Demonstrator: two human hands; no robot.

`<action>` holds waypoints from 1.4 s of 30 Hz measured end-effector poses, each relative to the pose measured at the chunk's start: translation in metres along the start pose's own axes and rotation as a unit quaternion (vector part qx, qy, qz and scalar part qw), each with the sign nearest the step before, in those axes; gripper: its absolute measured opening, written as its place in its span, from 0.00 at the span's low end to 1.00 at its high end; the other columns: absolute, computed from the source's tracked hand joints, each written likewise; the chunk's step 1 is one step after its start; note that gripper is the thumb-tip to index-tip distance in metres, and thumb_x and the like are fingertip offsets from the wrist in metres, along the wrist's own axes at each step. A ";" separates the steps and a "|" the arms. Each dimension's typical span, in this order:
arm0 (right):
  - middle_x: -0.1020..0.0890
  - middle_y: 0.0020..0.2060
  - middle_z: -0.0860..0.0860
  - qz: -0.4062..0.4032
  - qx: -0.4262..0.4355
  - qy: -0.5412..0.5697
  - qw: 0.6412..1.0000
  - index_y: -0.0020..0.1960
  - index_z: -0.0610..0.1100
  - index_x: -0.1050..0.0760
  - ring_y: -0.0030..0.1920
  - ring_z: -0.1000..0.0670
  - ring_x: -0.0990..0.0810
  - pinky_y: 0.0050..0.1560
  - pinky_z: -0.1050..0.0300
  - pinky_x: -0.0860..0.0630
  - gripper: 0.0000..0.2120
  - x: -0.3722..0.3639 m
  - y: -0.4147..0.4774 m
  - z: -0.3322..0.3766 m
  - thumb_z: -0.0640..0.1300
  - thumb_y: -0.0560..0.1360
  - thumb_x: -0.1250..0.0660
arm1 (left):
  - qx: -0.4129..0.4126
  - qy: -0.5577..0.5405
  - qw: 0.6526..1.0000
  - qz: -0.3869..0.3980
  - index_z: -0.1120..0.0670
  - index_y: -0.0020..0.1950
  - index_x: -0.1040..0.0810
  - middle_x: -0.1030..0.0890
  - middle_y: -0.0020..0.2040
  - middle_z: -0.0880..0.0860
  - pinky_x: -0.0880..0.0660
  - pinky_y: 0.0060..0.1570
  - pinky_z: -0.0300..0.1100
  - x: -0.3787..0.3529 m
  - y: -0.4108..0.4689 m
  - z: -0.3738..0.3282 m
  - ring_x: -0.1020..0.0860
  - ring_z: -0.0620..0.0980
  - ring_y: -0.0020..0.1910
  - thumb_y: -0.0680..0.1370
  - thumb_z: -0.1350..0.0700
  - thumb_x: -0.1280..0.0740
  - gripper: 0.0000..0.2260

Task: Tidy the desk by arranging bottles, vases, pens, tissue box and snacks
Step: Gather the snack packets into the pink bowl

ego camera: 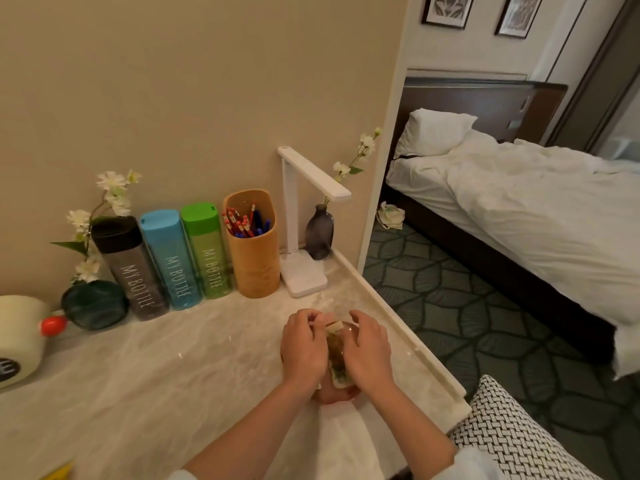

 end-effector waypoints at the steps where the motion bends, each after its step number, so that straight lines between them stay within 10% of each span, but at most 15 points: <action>1: 0.26 0.65 0.53 -0.010 0.005 0.022 1.000 0.68 0.50 0.32 0.66 0.50 0.33 0.67 0.52 0.35 0.18 0.003 0.001 0.002 0.43 0.79 0.43 | -0.005 -0.018 1.000 -0.007 0.47 0.51 0.27 0.24 0.51 0.46 0.27 0.56 0.46 0.003 0.000 -0.002 0.25 0.46 0.52 0.81 0.52 0.41 0.04; 10: 0.24 0.55 0.60 -0.040 0.065 0.146 0.986 0.58 0.56 0.26 0.60 0.58 0.27 0.62 0.58 0.29 0.19 0.009 0.001 0.049 0.36 0.75 0.41 | 0.006 -0.137 0.988 -0.076 0.46 0.52 0.25 0.22 0.51 0.43 0.28 0.52 0.39 0.056 0.004 0.011 0.24 0.40 0.52 0.81 0.52 0.42 0.06; 22: 0.22 0.54 0.61 0.161 0.153 0.209 0.952 0.60 0.55 0.27 0.53 0.62 0.24 0.51 0.65 0.26 0.17 -0.102 -0.061 0.134 0.37 0.76 0.39 | 0.082 -0.098 0.961 -0.246 0.45 0.52 0.25 0.22 0.51 0.42 0.29 0.53 0.36 0.186 -0.050 0.087 0.24 0.40 0.52 0.80 0.56 0.40 0.07; 33: 0.23 0.60 0.58 0.374 0.241 0.122 0.887 0.69 0.59 0.34 0.62 0.57 0.26 0.61 0.56 0.26 0.25 -0.210 -0.170 0.196 0.44 0.74 0.37 | 0.112 -0.017 0.928 -0.356 0.43 0.50 0.25 0.23 0.49 0.39 0.28 0.50 0.35 0.300 -0.144 0.146 0.24 0.39 0.51 0.78 0.60 0.38 0.11; 42: 0.32 0.71 0.53 0.348 0.402 -0.072 0.844 0.71 0.59 0.32 0.69 0.47 0.35 0.65 0.53 0.34 0.26 -0.251 -0.224 0.218 0.55 0.72 0.40 | 0.160 0.334 0.901 -0.227 0.45 0.62 0.24 0.27 0.66 0.45 0.44 0.72 0.54 0.311 -0.179 0.203 0.33 0.48 0.70 0.77 0.47 0.53 0.22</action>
Point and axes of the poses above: each hand's wrist, its own y-axis towards the middle knuckle, its own x-axis out of the back of the hand, z = x × y, the point moved 9 cm from there along y, towards the middle knuckle
